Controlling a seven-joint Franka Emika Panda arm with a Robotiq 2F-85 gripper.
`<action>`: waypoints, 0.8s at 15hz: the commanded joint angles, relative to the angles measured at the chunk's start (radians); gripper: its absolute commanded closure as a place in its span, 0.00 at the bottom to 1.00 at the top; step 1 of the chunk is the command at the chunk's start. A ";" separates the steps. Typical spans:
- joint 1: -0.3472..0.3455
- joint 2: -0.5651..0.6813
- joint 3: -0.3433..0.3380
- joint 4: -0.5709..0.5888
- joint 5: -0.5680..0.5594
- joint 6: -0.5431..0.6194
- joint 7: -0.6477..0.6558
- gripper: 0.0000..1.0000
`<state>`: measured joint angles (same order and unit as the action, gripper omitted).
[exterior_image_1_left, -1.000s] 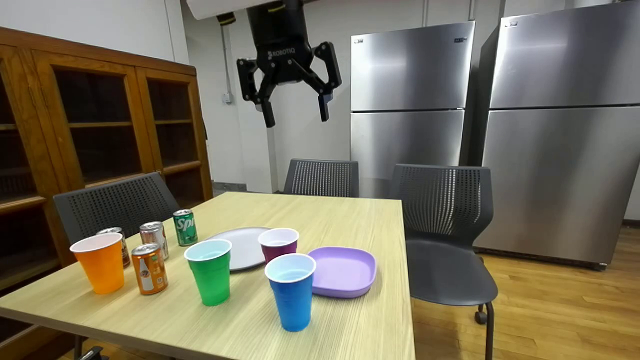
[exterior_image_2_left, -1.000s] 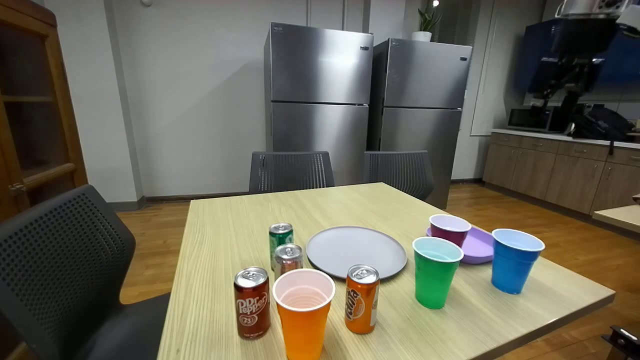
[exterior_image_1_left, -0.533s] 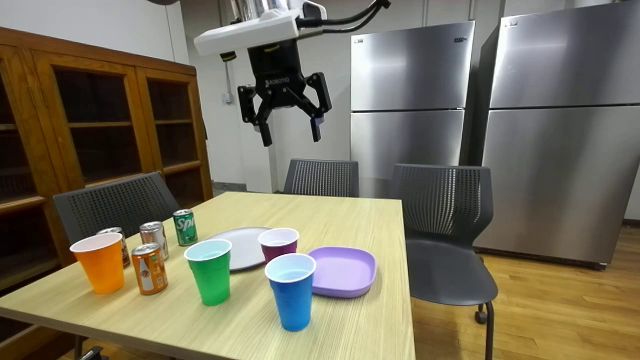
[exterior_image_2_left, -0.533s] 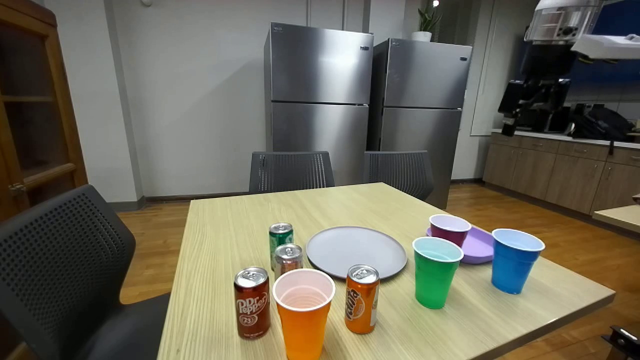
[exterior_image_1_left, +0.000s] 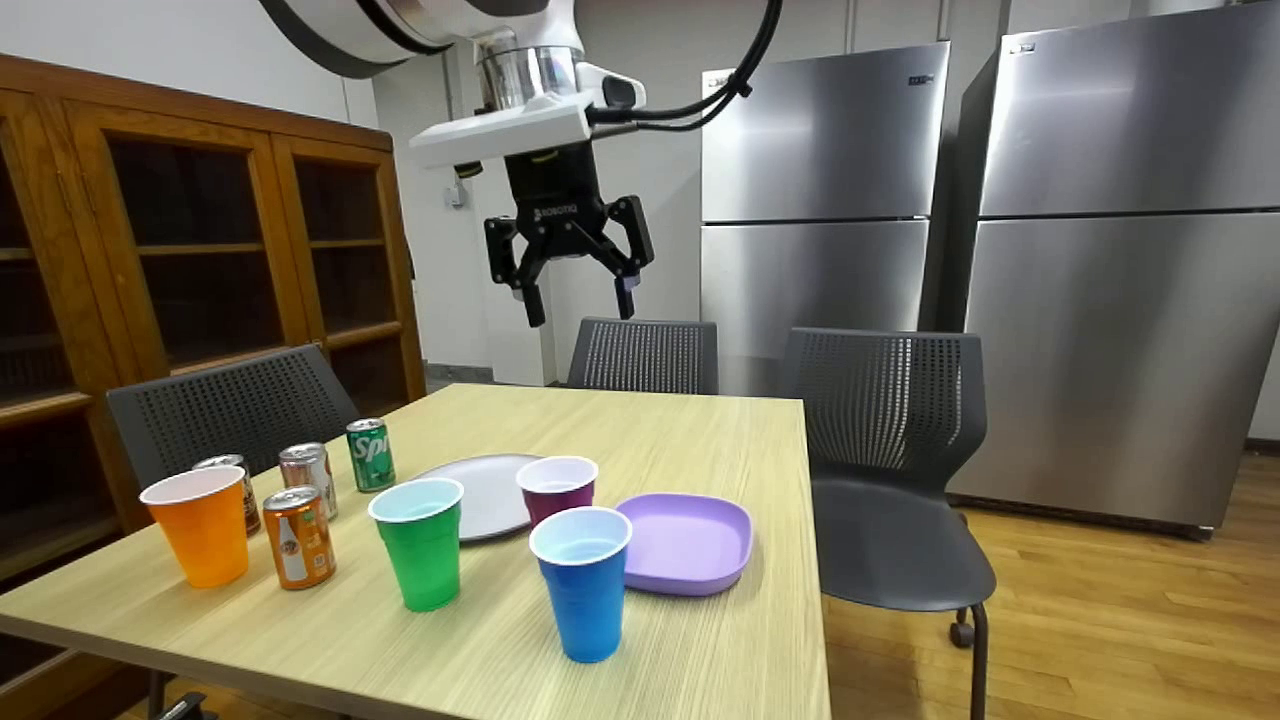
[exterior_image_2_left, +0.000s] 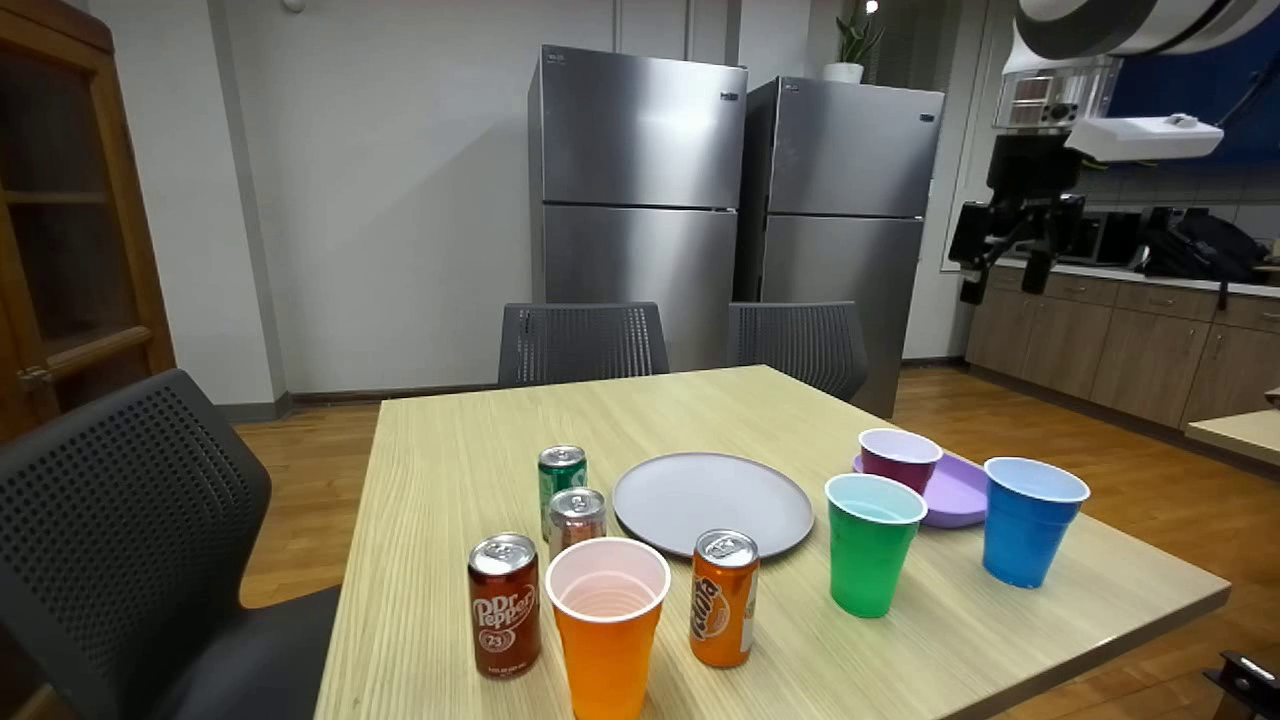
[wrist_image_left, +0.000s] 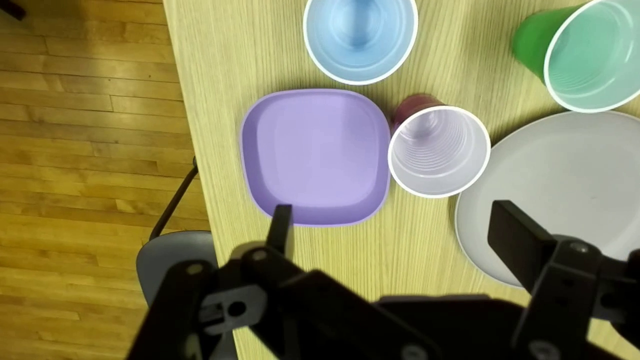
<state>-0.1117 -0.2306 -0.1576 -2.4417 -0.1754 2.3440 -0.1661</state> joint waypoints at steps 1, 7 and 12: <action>0.002 0.092 0.018 0.067 0.021 -0.002 0.031 0.00; 0.008 0.204 0.025 0.126 0.048 -0.004 0.028 0.00; 0.009 0.284 0.034 0.161 0.038 0.008 0.036 0.00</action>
<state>-0.1031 -0.0006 -0.1374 -2.3258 -0.1403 2.3479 -0.1566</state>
